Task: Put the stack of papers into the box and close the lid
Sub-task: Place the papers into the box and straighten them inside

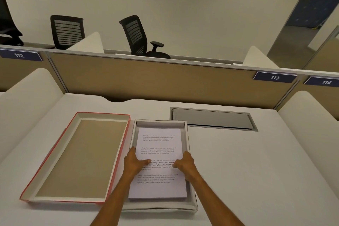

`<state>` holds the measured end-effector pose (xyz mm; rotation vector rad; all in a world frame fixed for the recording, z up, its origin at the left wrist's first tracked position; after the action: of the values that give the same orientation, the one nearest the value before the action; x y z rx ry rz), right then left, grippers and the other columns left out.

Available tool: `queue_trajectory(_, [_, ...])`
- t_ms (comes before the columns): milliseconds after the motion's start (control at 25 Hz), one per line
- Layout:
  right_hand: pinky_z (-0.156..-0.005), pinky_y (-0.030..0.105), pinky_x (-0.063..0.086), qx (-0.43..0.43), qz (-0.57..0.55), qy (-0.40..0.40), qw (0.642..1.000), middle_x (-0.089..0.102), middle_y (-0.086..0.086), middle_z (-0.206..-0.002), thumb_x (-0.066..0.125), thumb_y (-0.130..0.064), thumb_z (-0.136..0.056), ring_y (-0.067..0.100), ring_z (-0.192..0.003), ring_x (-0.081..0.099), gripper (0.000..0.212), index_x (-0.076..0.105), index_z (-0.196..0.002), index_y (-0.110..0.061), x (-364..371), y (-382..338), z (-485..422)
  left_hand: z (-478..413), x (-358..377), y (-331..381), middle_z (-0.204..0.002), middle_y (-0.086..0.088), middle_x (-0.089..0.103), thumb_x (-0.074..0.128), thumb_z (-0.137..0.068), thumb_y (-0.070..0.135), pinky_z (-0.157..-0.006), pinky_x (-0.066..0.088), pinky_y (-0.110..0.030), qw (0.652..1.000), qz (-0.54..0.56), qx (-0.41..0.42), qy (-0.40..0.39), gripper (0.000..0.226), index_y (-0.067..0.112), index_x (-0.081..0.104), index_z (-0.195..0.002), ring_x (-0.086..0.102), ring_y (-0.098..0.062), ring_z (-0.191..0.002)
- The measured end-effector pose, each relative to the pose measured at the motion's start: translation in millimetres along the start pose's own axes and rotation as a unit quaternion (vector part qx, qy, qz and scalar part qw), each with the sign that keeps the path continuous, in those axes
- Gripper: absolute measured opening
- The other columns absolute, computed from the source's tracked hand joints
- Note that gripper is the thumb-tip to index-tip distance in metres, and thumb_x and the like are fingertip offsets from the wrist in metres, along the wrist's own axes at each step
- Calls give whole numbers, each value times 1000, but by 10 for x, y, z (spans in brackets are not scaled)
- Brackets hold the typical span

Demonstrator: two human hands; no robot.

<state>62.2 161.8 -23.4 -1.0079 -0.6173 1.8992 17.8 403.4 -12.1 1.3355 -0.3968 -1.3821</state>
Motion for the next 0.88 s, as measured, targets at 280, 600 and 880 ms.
queue_trajectory(280, [-48,9,37,-10,35,0,999,56,6,-111,68,3,-79,5,-76,50,41,40,-102,-17,15,-11,26,36,47,-19,-125,-17,62,88,-66,18,-95,52,-47,1000,21,-12,7,67,5,49,-119,61,-35,-112])
queue_trajectory(600, [-46,6,39,-56,98,-8,994,64,9,-116,68,-3,-83,2,-68,52,26,49,-90,-18,-110,-214,-2,280,-97,424,-130,-12,63,79,-78,19,-92,53,-38,997,-52,55,3,57,5,49,-125,62,-31,-117])
queue_trajectory(880, [-91,25,43,-229,218,-13,949,54,14,-138,66,-15,-89,25,-121,54,52,47,-136,-5,-216,-1235,-244,1275,449,100,-130,-30,47,79,-73,-1,-87,57,-58,792,438,-358,-229,52,3,55,-119,62,-53,-107])
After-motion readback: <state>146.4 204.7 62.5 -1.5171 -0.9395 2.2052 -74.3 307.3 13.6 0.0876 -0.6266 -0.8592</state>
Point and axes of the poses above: each hand's wrist, its own z-axis away from the middle knuckle, its own x-axis out of the palm, y = z × x, the point moved 9 cm from there along -z, towards the middle knuckle
